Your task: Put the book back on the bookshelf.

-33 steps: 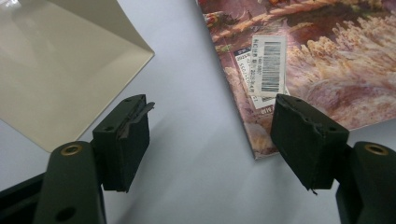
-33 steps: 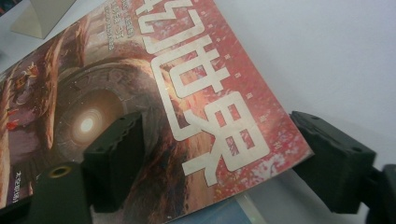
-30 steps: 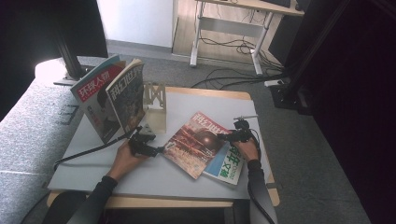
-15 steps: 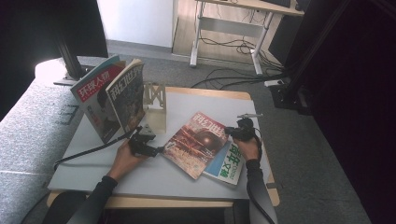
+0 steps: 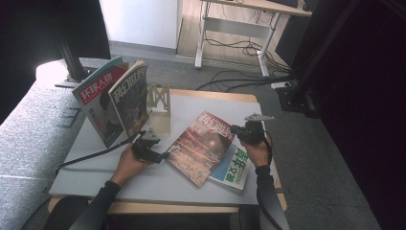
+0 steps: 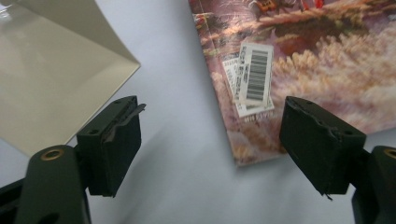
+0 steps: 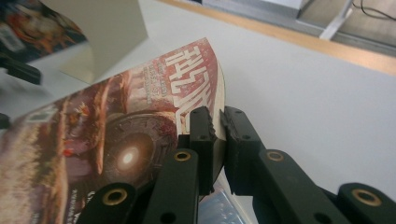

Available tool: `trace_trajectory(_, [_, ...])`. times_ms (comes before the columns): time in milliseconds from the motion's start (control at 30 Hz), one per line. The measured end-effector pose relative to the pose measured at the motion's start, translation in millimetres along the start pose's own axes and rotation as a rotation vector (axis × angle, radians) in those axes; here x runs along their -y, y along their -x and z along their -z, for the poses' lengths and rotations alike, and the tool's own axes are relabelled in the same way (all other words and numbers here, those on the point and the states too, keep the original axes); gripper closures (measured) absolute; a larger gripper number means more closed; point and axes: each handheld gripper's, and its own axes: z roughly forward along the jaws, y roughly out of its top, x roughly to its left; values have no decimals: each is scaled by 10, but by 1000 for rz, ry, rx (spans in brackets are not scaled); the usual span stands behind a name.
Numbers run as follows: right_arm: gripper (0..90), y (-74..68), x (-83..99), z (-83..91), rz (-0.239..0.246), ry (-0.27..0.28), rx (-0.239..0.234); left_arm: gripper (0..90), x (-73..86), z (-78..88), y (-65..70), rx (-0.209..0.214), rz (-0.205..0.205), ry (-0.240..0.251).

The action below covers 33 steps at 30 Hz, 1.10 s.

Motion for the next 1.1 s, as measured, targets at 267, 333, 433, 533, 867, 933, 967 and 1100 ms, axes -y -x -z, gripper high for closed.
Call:
trace_trajectory(267, [815,-217,-201,218,83,47,-64,205,-138,155,64,16,-28,9])
trace_trajectory(333, [814,-263,-247,260,106,51,-65,200,-199,180,117,13,-65,2])
trace_trajectory(433, [813,-307,-292,324,119,67,-80,205,-285,202,167,39,-71,27])
trace_trajectory(533, [812,-348,-330,379,144,75,-90,218,-384,217,198,41,-75,36])
trace_trajectory(867, [814,-481,-486,544,204,102,-114,250,-699,268,213,35,-104,65])
trace_trajectory(933, [815,-502,-513,576,215,108,-121,253,-757,242,208,37,-108,65])
trace_trajectory(967, [815,-515,-525,590,218,113,-125,258,-773,228,208,37,-111,63])
trace_trajectory(1100, [816,-547,-544,614,232,120,-133,268,-820,130,172,49,-101,58])
